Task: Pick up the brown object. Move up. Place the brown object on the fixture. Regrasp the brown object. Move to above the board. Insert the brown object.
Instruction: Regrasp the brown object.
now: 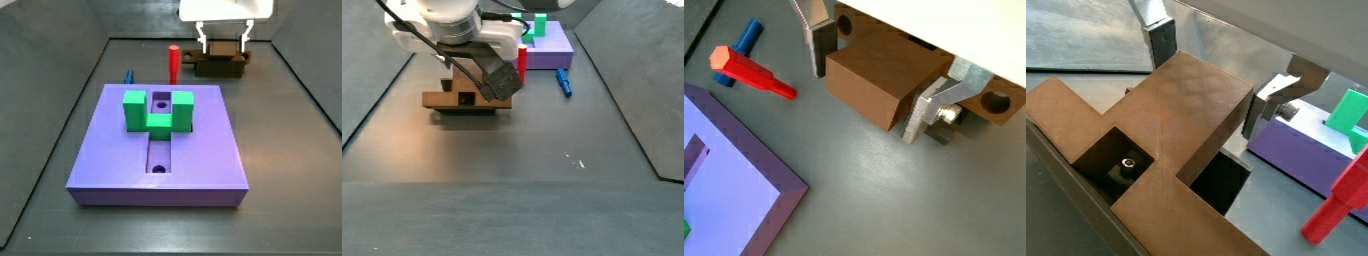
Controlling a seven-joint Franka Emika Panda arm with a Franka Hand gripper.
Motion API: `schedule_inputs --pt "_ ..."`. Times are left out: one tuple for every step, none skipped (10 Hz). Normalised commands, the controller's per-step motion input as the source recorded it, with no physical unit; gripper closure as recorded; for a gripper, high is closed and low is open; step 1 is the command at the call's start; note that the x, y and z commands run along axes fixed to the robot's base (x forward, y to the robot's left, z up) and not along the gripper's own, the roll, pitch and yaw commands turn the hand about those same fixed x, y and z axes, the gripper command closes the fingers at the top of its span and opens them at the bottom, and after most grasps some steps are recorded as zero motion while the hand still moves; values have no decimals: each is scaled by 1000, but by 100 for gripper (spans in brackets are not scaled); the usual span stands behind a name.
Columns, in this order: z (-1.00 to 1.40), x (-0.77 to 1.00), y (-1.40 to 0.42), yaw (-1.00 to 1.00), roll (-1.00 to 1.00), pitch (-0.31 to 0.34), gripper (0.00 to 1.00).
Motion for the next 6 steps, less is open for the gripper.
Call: schedule_inputs --pt "751 -257 -91 0 900 0 0" --pt "963 0 -134 40 757 -123 0" --pt "860 109 -89 80 854 -249 0" --pt "611 109 0 151 1000 -206 0" --pt "254 74 0 254 1000 0 0" --pt "77 49 0 243 1000 0 0"
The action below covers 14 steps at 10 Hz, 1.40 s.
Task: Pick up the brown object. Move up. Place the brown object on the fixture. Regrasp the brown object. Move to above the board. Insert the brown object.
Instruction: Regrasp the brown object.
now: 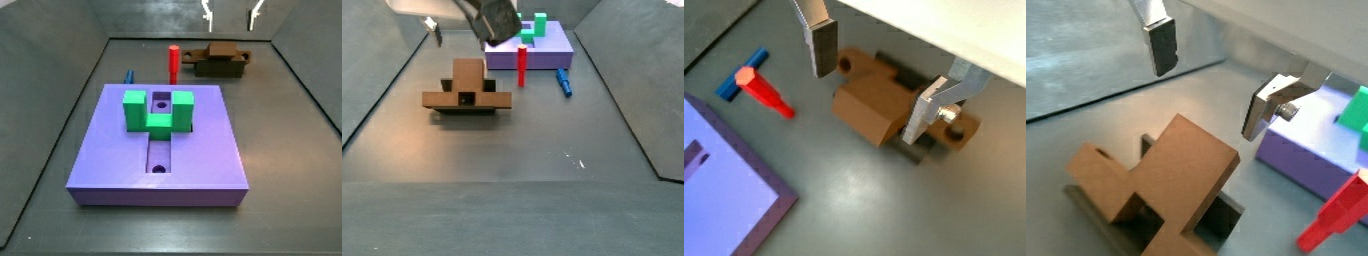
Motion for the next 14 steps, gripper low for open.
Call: schedule_inputs --pt "11 0 0 200 1000 0 0" --pt "0 -40 0 180 1000 74 0" --pt "0 -77 0 174 1000 117 0" --pt "0 -69 0 174 1000 103 0" --pt "0 0 0 154 1000 0 0" --pt "31 11 -6 143 1000 -117 0" --pt "54 34 -66 134 1000 -200 0" --pt "46 0 -94 137 1000 -194 0" --pt "43 0 -97 140 1000 -189 0" --pt "20 0 -160 129 1000 -129 0" --pt "0 -206 -209 109 1000 0 0" --pt "34 -343 -237 60 1000 63 0" --pt "60 -351 -240 23 1000 109 0" --pt "34 -154 -320 0 1000 49 0"
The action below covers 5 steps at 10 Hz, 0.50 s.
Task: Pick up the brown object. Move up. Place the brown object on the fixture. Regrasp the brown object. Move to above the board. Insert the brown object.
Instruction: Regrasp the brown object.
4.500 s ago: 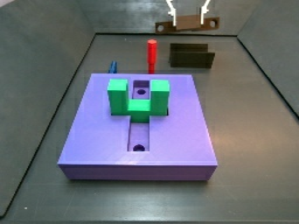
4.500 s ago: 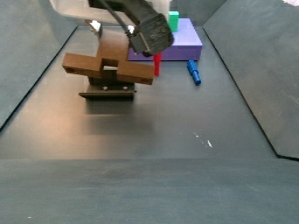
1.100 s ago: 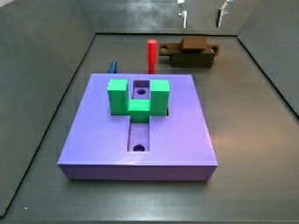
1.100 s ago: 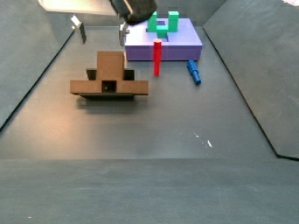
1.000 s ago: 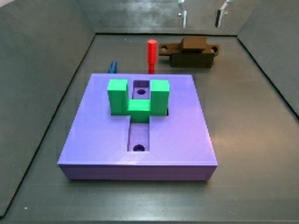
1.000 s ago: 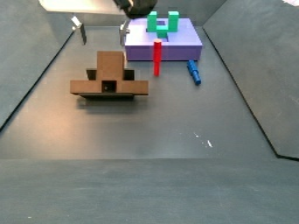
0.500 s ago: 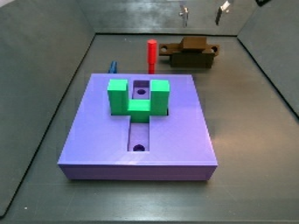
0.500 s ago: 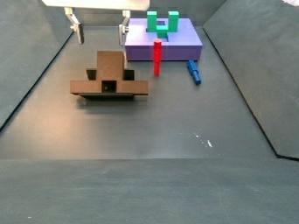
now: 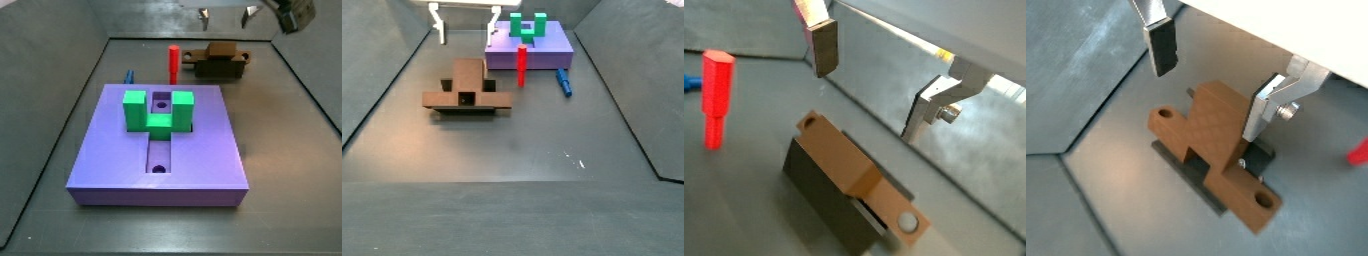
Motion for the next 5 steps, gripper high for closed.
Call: schedule_inputs --pt "14 0 -363 0 1000 23 0" --pt "-9 446 -369 0 1000 43 0" --pt "-260 466 -186 0 1000 14 0" --pt "0 0 0 0 154 0 0" --pt "-111 0 0 6 0 -14 0"
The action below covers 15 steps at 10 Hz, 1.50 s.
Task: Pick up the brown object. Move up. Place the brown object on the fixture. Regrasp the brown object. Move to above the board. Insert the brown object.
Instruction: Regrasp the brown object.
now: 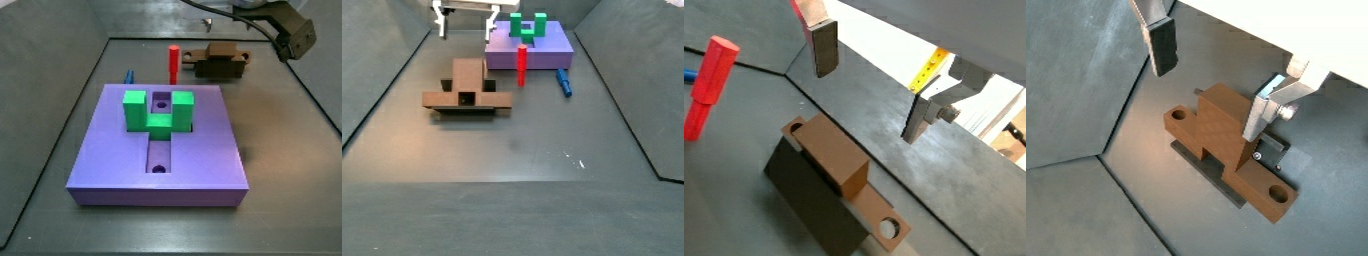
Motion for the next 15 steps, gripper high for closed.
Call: schedule_inputs --pt "-443 0 0 86 151 66 0" --pt "-554 -34 0 200 243 106 0" --pt "-411 0 0 154 100 131 0" --pt "-329 3 0 69 31 106 0" --pt "-300 103 0 54 23 140 0" --pt "-294 180 23 51 0 171 0" --pt "-303 186 123 14 0 151 0" --pt "-269 274 186 11 0 163 0" --pt "-203 377 243 0 -6 211 0" --pt "-223 194 251 0 -11 143 0" --pt "-154 71 189 0 0 60 0" --pt "0 0 0 0 20 0 0" --pt "0 0 0 0 0 0 0" --pt "0 0 0 0 0 0 100" --pt "0 0 0 0 0 0 100"
